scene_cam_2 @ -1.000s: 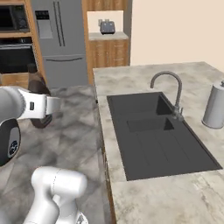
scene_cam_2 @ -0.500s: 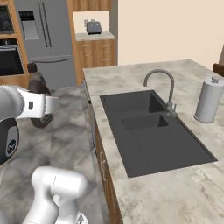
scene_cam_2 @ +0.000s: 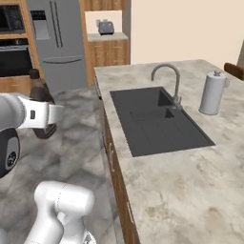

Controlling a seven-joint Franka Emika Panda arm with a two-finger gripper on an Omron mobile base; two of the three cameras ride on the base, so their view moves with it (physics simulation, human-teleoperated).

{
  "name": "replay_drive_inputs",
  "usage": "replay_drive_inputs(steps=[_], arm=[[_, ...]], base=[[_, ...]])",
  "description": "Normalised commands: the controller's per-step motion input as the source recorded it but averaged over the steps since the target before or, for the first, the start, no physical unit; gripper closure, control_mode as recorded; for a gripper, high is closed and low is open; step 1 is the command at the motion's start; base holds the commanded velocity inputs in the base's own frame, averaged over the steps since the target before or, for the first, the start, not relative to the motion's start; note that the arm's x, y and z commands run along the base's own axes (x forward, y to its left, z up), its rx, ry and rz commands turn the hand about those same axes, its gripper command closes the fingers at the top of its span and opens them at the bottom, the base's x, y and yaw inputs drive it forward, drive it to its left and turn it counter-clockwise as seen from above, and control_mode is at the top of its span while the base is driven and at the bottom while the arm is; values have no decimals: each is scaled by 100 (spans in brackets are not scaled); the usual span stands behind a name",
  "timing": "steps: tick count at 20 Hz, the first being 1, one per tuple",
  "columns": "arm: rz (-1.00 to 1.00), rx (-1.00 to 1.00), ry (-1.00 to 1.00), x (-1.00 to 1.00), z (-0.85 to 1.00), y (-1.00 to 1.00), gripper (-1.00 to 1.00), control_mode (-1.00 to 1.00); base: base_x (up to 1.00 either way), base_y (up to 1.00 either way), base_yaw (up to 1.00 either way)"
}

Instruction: Move the syrup bottle and shaker from the cabinet to the dining counter.

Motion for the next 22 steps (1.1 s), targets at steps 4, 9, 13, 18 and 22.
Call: replay_drive_inputs(steps=[4,9,13,18,22], arm=[[0,0,0,0,0,0,100,100],[0,0,0,0,0,0,100,100],[0,0,0,0,0,0,100,100],[0,0,0,0,0,0,100,100],[0,0,0,0,0,0,100,100]], base=[[-100,-77,18],[-100,-96,11],[-100,-100,2],[-100,-100,0],[-100,-100,0]])
